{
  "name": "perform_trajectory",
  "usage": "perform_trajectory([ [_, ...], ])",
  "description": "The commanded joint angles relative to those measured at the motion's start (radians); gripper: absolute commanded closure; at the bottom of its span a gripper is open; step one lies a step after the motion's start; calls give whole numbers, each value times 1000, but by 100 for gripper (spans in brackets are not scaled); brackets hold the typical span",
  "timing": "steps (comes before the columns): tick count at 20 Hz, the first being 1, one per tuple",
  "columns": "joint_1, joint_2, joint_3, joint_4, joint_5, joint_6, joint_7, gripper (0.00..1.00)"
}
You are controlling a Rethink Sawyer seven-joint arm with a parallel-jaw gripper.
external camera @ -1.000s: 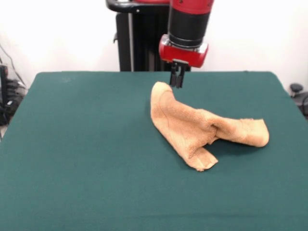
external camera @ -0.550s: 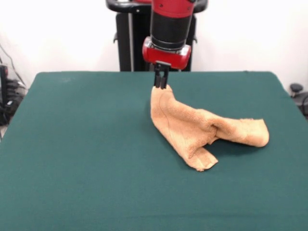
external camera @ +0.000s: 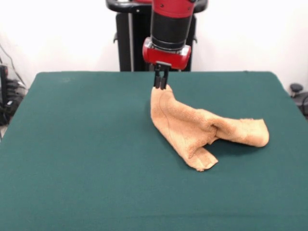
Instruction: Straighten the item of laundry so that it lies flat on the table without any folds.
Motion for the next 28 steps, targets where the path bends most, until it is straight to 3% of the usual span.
perform_trajectory([
  [1,14,64,128,59,-33,-52,3,100],
  [5,17,70,126,49,-49,-80,2,100],
  [6,18,72,123,47,-46,-76,5,0],
  [19,12,72,136,57,-36,-79,16,0],
  [28,21,180,142,2,-59,-146,26,0],
])
